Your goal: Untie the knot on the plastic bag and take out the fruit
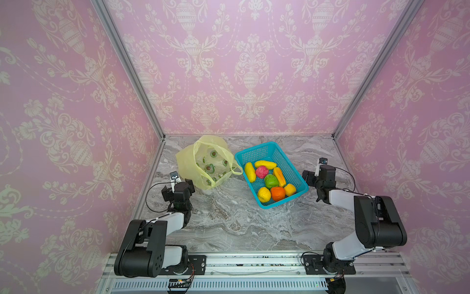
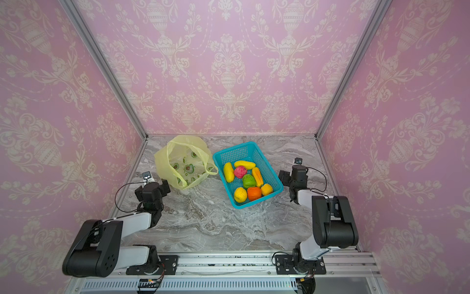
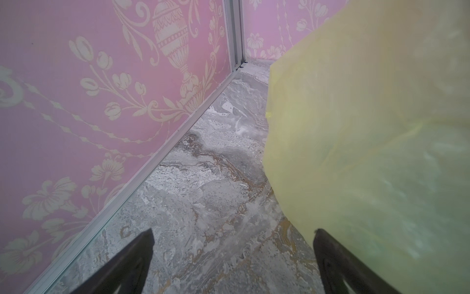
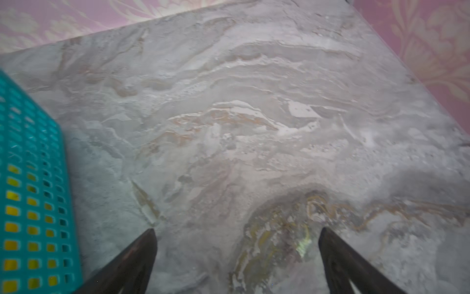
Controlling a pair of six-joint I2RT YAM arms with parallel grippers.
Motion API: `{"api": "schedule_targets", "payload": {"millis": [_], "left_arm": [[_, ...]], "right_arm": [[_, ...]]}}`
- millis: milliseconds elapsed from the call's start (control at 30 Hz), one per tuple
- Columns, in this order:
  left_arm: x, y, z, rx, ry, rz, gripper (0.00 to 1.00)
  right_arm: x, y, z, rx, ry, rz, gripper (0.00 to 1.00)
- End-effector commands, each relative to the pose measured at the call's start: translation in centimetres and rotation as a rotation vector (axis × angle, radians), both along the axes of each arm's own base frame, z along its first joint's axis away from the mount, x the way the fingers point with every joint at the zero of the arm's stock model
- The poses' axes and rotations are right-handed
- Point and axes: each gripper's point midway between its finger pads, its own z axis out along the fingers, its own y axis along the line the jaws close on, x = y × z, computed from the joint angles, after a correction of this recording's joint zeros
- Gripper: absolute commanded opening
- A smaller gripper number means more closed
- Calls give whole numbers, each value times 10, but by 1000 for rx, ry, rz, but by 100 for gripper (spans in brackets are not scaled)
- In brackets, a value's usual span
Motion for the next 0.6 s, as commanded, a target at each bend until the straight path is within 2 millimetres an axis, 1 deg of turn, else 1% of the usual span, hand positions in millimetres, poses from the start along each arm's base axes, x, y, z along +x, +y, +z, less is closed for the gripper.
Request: {"api": "schedule_targets", "payload": {"millis": [0,67,167,267,300,333,367,400,433,467,500,567], "left_arm": [[16,-6,13,14,-42,-63,99],[17,-9,15,6,-71,-87,99],[17,-13,16,3,-90,-112,99],[19,-14,17,-6,-108,-128,99],[20,-14,19,-7,-130,-133,99],[18,-14,14,-15,-133,-138,99],[17,-13,12,-33,-159,-137,99],[15,-6,10,-48,-205,-111,99],[17,-5,12,-40,-255,-126,99],[16,-10,8,-52,-262,-168,99],[18,-10,-3,-67,-231,-165,99],[26,-13,-5,-61,-215,-191,99]], "right_arm": [[5,30,20,-9,-122,186,100],[-1,31,23,19,-166,212,100],[-5,29,26,-5,-204,195,100],[-11,30,23,-42,-228,176,100],[-13,27,20,-46,-254,159,100],[-15,28,22,-38,-290,163,100],[-16,26,19,-37,-268,156,100],[-15,25,20,-38,-270,151,100],[-14,25,21,-36,-283,150,100],[-15,24,20,-39,-270,146,100],[-15,24,21,-42,-277,142,100],[-15,24,21,-44,-277,141,100]]}}
